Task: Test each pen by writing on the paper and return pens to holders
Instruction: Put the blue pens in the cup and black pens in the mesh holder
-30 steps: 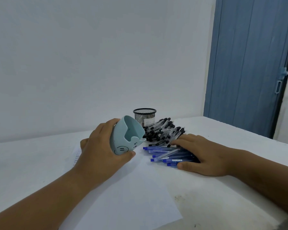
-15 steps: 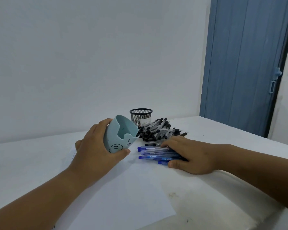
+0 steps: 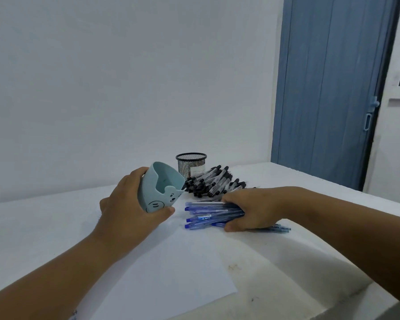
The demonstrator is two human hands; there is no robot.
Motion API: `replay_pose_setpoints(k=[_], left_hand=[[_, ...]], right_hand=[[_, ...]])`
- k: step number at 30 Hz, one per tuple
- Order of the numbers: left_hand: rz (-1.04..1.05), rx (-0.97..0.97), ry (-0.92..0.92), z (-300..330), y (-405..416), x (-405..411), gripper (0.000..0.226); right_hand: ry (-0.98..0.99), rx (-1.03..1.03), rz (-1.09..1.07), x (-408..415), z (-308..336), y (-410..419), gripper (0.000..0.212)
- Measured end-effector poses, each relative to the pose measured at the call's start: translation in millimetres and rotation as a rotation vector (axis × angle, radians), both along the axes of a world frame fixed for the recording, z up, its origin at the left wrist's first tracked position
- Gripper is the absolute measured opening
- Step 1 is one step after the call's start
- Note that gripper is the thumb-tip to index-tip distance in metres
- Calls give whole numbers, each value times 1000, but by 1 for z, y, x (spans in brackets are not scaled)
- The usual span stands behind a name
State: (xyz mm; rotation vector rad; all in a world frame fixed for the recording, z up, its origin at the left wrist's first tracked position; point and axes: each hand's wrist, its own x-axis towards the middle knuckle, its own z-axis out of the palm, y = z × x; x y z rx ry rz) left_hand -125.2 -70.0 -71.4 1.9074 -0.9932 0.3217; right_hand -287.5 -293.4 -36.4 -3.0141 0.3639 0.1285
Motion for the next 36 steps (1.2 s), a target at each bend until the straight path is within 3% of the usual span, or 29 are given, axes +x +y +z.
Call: replay_pose_setpoints(k=[9, 24, 36], left_hand=[[8, -2, -11, 0, 1, 3, 76], [105, -85, 58, 1, 1, 8, 73], [127, -114, 84, 1, 1, 9, 72]], right_hand=[[23, -46, -50, 2, -1, 22, 28], [-173, -23, 56, -6, -3, 28, 24], [-300, -10, 15, 14, -16, 23, 25]])
